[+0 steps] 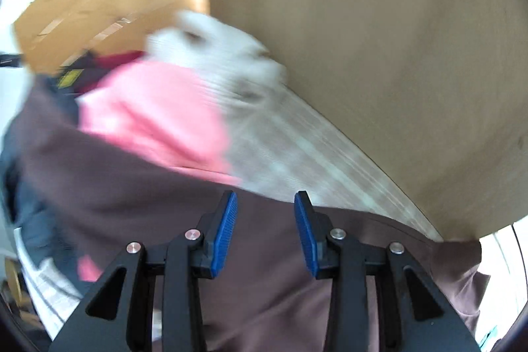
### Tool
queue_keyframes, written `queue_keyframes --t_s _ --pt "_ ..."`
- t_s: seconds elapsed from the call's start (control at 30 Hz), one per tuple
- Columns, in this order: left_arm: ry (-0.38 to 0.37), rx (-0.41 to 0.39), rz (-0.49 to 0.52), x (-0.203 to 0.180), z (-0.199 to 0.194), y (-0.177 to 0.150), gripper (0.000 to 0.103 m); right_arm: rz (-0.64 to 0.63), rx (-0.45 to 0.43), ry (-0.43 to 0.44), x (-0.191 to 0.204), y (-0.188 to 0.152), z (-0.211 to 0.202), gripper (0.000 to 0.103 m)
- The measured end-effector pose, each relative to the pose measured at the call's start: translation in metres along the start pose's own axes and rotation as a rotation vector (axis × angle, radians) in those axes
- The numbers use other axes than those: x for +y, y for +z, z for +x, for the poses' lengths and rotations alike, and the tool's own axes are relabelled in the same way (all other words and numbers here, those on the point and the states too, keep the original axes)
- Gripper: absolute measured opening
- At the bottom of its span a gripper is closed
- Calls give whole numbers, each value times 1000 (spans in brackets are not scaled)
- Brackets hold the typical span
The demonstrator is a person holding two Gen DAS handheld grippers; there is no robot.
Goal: Fold clothes
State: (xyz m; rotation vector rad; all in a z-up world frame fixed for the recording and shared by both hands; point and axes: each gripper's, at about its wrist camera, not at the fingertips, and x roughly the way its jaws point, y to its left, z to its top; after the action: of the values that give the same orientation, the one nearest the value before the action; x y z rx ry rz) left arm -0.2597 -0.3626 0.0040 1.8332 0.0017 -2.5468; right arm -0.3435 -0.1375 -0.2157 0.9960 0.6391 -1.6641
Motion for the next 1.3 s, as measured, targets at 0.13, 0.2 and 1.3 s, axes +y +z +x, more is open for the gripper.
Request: queue_keyframes --t_s 0.13,0.2,1.3 --pt "-92 -6 42 18 -7 -27 23 -109 -16 66 51 1 -17 37" --pt "-145 -2 64 18 -8 -44 27 -128 7 89 67 1 -14 37" --pt "-202 -18 257 -8 31 -75 28 -237 139 225 162 80 61 22"
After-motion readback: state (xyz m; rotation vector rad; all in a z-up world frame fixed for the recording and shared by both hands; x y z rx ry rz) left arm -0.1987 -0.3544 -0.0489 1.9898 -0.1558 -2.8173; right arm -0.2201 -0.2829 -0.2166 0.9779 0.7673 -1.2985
